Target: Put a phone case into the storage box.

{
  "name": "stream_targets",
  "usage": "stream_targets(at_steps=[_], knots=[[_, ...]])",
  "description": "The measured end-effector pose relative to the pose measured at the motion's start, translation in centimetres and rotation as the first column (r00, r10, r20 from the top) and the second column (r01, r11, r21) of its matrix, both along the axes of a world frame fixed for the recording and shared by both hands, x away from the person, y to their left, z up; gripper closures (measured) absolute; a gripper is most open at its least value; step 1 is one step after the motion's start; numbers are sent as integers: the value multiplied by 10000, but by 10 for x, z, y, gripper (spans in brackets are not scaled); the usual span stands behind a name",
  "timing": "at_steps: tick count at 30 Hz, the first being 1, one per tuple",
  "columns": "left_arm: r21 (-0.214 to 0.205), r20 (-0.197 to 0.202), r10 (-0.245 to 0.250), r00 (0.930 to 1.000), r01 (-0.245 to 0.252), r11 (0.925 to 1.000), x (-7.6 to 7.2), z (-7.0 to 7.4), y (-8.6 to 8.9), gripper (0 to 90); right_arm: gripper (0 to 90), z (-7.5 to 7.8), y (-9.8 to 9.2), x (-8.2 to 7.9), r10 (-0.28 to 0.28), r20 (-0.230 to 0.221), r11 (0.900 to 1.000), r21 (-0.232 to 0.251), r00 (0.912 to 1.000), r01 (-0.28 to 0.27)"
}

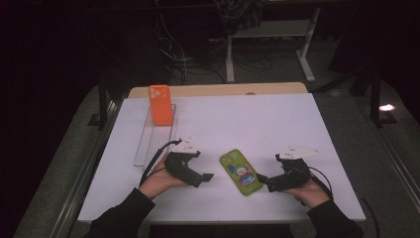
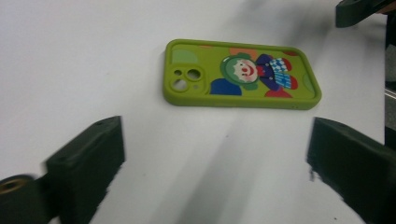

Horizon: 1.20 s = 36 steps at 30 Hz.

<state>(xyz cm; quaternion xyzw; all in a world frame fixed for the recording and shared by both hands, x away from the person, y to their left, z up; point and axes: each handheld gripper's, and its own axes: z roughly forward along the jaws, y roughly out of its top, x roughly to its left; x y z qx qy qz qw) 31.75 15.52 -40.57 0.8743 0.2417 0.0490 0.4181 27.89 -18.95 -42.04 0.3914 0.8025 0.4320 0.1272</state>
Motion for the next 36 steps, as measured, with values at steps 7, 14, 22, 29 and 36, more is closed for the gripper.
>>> stream_targets(at_steps=[7,14,22,29,36], knots=[[161,86,98,9999,-99,9998,1,0,6,0,0,4,0,-3,-346,-101,9993,119,9993,347],[143,38,23,10000,-24,9999,1,0,7,0,0,11,4,-2,-455,-79,9986,268,9989,457],[79,38,-53,10000,53,10000,0,0,5,0,0,21,21,4,-235,111,9992,332,9997,231],[141,78,-151,9999,150,9998,2,1,7,0,0,25,41,12,11,223,9997,243,9998,-16],[105,24,-161,9999,161,9998,2,0,6,0,0,25,55,20,-66,122,10000,14,9999,66]])
